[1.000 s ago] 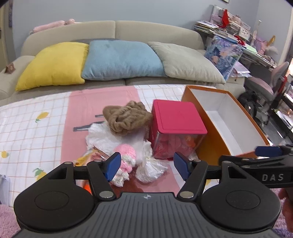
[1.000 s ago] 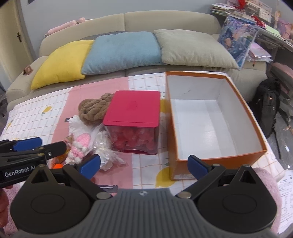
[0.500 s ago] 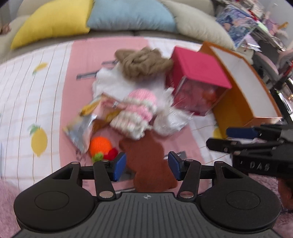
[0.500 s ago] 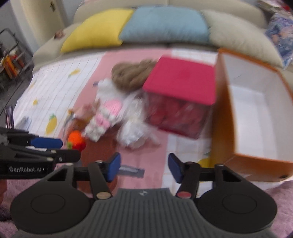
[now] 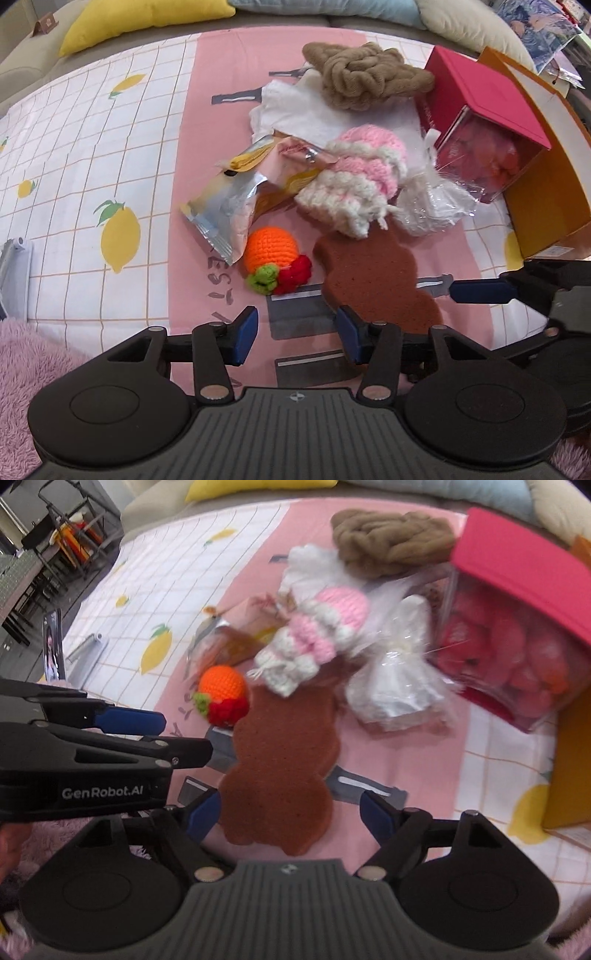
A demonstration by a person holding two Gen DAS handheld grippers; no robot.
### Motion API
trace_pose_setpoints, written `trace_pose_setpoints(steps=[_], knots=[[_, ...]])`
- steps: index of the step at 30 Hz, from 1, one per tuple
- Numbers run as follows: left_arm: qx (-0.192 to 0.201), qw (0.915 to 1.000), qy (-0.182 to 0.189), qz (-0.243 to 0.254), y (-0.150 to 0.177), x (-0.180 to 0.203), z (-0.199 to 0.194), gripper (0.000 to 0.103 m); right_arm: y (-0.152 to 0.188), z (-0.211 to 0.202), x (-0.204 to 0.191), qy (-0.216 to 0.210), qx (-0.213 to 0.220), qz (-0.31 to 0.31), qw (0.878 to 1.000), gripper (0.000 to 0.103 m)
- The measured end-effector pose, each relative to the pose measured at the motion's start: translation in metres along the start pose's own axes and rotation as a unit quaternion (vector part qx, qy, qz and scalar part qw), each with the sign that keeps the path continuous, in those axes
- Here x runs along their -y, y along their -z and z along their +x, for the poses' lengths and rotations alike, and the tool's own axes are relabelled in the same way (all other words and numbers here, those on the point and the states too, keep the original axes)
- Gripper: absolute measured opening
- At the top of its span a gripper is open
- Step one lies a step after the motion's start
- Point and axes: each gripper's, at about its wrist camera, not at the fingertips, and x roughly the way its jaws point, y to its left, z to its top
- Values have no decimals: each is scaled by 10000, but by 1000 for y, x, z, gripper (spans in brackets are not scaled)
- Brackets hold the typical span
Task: Organize soft objects
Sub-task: 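Lower the right tool and grasp the brown bear-shaped sponge, then grasp the pink-and-white knitted doll with the left tool while the right tool holds the sponge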
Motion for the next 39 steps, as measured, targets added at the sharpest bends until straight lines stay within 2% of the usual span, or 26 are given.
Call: trace_pose_setpoints(steps=[6,10,13,18,21,24,26,30,33,39], knots=[[17,9998,-170,117,-5,-1,2,58,-10,27,-8,101,-202,-93,9997,84],[158,9996,-125,198,-8,0,-3,58,-11,35,-10,45,-209,-127,9997,73],[300,9992,-39,262,-10,3,-7,60,-10,28,-8,55,-167,-133,9998,66],[594,9967,230,495,-11,11,-16,60,-5,-1,7,25,-268,-62,9996,64],[745,9942,305,720,-10,19,-17,60,5,-15,16,287,-433,-89,9986,64],[829,9917,346,925,-10,27,-15,61,16,-22,31,758,-518,-17,9958,65],[933,9893,292,1080,-10,34,-13,66,19,-22,44,968,-489,219,9939,66],[1340,9773,-32,1641,-10,53,-6,73,15,-23,61,1049,-297,747,9912,71],[1459,9657,-351,2118,-12,67,7,75,7,-18,62,1122,-228,725,9908,72],[1580,9443,-833,2763,-16,84,30,74,-2,-5,67,1198,-327,669,9900,73]])
